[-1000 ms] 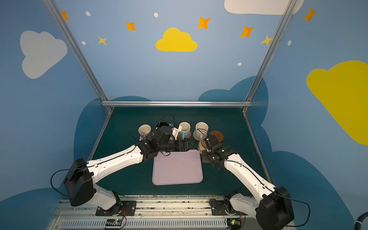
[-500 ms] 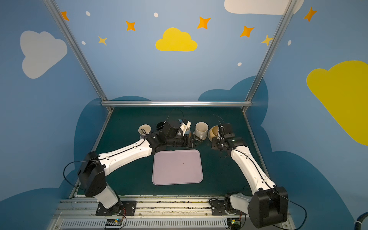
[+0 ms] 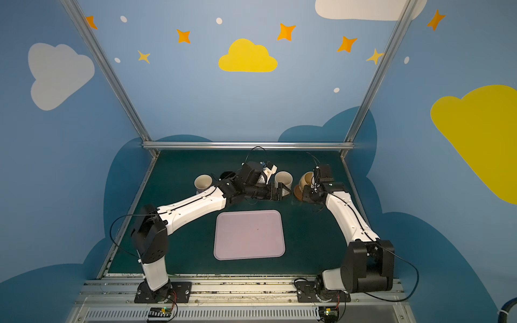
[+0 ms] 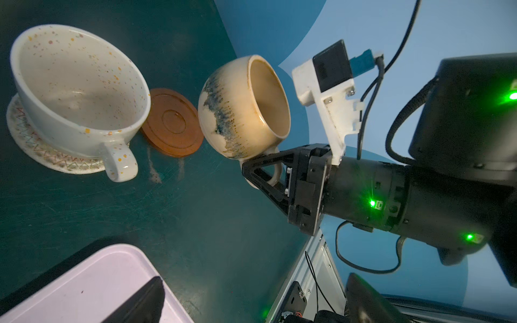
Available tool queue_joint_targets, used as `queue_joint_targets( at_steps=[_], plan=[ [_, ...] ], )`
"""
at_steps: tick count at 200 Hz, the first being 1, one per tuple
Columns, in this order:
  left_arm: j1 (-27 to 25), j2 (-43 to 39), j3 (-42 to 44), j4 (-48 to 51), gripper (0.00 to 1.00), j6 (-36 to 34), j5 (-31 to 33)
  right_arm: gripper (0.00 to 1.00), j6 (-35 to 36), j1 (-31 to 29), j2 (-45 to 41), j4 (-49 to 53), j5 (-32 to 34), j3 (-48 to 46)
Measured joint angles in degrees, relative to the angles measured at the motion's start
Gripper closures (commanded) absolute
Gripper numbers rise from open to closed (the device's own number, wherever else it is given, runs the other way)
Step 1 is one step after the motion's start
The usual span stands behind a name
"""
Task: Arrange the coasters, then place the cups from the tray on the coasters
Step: 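Lower the cream mug onto the brown wooden coaster and open the right gripper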
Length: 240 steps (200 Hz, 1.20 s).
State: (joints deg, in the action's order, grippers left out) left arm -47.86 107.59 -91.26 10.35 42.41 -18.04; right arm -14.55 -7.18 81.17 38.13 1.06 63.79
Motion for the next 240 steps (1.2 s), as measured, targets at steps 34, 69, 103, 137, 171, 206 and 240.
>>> queue_joint_targets(
  at_steps=[34,69,103,137,171,206,240],
  plan=[
    [0.22,3.43,-3.34,0.85,0.00,-0.66,-0.04,1.00,-0.02,0.44,3.50,-2.38,0.46,0.07],
    [0.24,6.78,-5.70,1.90,0.00,-0.87,-0.22,1.00,0.04,0.57,7.63,-3.34,1.46,0.96],
    [0.33,9.09,-7.67,2.95,0.00,-0.87,-0.61,1.00,0.48,0.83,10.82,-3.85,3.02,2.14],
    [0.66,9.64,-8.39,3.34,0.00,-0.85,-0.70,1.00,1.16,1.22,13.99,-3.61,3.78,4.79],
    [0.87,9.64,-8.39,3.37,0.00,-0.87,-0.66,1.00,1.27,1.46,18.05,-2.69,3.76,8.72],
    [0.98,9.64,-8.39,3.37,0.00,-0.85,-0.63,1.00,1.09,1.40,21.84,-1.75,3.41,11.87],
    [0.96,9.64,-8.39,3.32,0.00,-0.83,-0.63,1.00,1.16,0.79,22.21,-0.57,3.91,11.87]
  ],
)
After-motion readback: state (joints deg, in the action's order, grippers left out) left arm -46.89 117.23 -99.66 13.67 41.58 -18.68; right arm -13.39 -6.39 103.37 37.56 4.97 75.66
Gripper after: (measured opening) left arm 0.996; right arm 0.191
